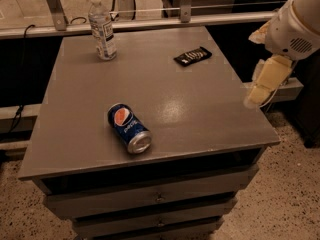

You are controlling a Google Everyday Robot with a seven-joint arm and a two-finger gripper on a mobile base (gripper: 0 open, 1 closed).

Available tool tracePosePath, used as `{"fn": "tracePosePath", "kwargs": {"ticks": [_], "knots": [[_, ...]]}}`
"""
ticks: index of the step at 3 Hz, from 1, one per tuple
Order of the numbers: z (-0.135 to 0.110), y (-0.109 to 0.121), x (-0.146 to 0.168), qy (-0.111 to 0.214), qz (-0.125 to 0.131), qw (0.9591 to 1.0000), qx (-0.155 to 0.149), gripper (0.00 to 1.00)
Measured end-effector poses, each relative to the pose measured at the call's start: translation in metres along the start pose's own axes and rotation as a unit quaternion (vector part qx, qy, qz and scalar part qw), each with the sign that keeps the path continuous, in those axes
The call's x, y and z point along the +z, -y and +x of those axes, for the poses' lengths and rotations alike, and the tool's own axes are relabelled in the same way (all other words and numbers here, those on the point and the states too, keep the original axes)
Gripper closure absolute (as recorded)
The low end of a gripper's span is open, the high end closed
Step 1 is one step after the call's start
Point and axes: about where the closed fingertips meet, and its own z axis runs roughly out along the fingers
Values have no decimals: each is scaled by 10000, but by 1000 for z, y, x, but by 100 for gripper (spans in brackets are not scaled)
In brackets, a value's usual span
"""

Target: Move rxbar chocolate near blue plastic bottle

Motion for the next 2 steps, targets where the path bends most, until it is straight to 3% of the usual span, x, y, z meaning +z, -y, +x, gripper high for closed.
{"fn": "tracePosePath", "kwargs": {"ticks": [1,2], "knots": [[-5,56,33,548,89,9980,313,0],[-15,103,72,1162,111,9905,723,0]]}}
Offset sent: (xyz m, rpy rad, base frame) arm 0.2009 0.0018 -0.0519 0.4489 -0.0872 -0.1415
